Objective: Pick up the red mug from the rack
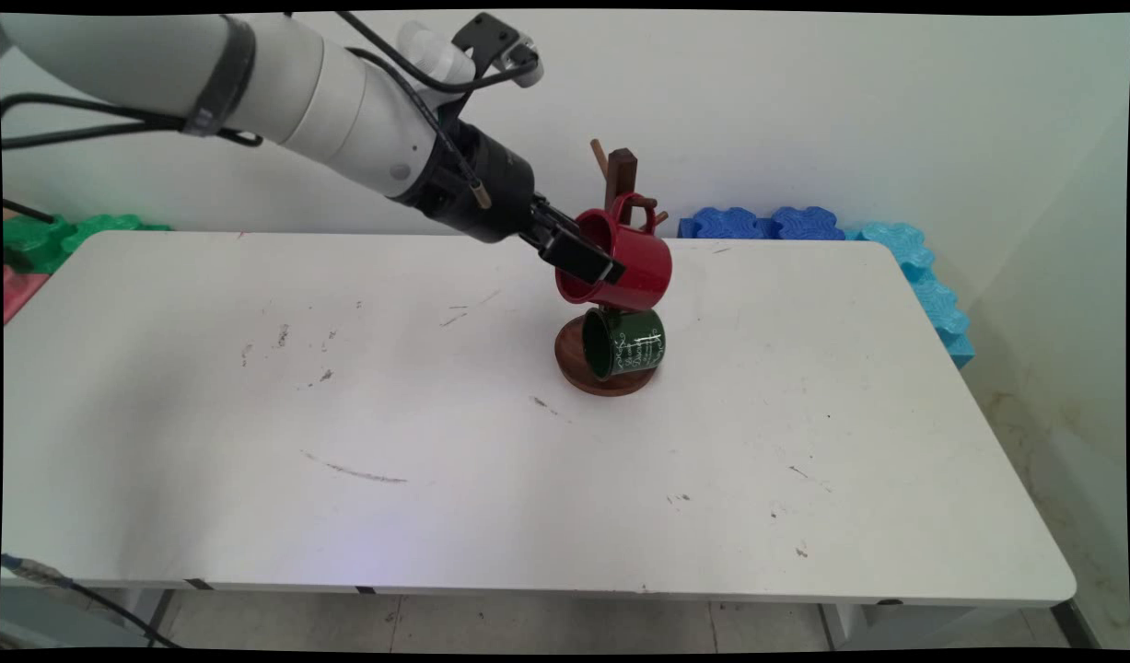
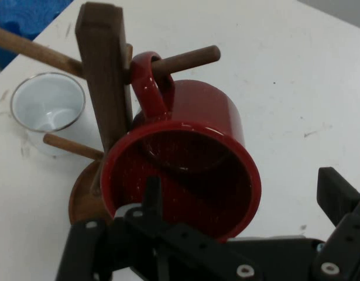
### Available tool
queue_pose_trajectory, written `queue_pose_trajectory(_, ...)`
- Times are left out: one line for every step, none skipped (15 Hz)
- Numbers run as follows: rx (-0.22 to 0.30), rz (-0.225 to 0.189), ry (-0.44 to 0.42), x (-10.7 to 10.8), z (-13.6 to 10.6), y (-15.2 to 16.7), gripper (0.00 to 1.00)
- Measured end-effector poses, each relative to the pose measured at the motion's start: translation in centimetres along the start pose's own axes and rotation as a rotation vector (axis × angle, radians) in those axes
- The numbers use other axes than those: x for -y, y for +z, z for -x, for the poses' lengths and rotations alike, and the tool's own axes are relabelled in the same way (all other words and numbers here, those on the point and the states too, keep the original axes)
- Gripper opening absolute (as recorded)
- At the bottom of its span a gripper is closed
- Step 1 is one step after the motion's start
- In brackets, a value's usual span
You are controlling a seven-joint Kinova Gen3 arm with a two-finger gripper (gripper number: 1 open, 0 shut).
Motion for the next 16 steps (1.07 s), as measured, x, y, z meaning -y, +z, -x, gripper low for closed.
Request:
queue_pose_trajectory(-0.005, -0.003, -0.024, 0.0, 0.2, 0.1, 1.00)
queue_pose_trajectory(-0.010, -0.006, -0.047, -0.1, 0.4, 0.2, 1.00)
queue_pose_trajectory(-0.013, -0.008, -0.066, -0.2, 0.6, 0.4, 1.00)
queue_pose_trajectory(-0.015, -0.009, -0.077, -0.2, 0.7, 0.4, 1.00)
queue_pose_trajectory(-0.018, -0.010, -0.094, -0.3, 0.9, 0.5, 1.00)
queue_pose_trajectory(-0.021, -0.010, -0.104, -0.3, 1.0, 0.6, 1.00)
queue_pose_trajectory(-0.024, -0.010, -0.118, -0.4, 1.1, 0.8, 1.00)
queue_pose_trajectory(-0.027, -0.010, -0.127, -0.5, 1.2, 0.9, 1.00)
queue_pose_trajectory(-0.030, -0.009, -0.138, -0.6, 1.3, 1.0, 1.00)
queue_pose_trajectory(-0.034, -0.008, -0.150, -0.7, 1.4, 1.2, 1.00)
queue_pose_trajectory(-0.038, -0.007, -0.161, -0.8, 1.5, 1.4, 1.00)
queue_pose_trajectory(-0.040, -0.006, -0.168, -0.9, 1.5, 1.6, 1.00)
queue_pose_trajectory(-0.043, -0.005, -0.175, -1.0, 1.6, 1.7, 1.00)
queue_pose_trajectory(-0.046, -0.004, -0.180, -1.1, 1.7, 1.9, 1.00)
queue_pose_trajectory(-0.047, -0.003, -0.183, -1.2, 1.8, 2.1, 1.00)
queue_pose_trajectory(-0.048, -0.003, -0.185, -1.3, 1.8, 2.2, 1.00)
